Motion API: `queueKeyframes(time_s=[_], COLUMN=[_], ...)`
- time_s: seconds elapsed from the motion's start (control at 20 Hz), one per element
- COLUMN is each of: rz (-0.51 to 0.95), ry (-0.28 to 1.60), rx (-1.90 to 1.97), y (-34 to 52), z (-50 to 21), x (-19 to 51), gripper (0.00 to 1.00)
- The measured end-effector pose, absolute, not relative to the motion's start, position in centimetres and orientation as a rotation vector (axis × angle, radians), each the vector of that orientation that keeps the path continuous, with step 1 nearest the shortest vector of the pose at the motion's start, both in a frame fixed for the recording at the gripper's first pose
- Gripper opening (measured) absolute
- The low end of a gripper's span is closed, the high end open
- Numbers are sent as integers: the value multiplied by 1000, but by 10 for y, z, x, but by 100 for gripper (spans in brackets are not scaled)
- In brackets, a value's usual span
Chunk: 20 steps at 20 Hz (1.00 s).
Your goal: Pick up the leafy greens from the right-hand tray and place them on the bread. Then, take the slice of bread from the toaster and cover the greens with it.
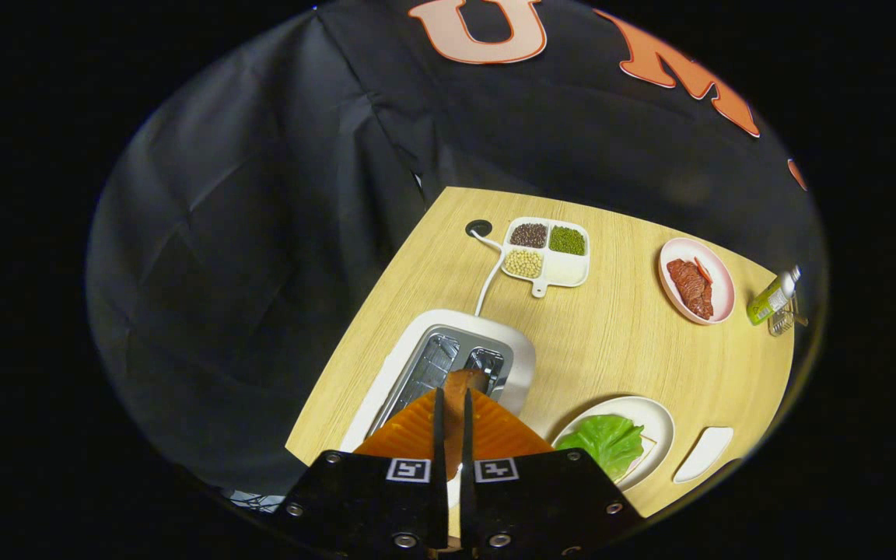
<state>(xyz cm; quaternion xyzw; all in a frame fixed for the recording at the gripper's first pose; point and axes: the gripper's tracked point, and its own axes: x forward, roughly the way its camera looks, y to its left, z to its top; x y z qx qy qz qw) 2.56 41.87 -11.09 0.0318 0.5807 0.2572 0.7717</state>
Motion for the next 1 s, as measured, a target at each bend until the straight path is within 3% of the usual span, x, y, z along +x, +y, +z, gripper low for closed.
queueKeyframes(time_s=[0.6,1.0], rz=[609,570], ry=[1054,1107], rx=[335,434], y=[346,280], z=[-22,-69], x=[44,27], gripper=[6,6])
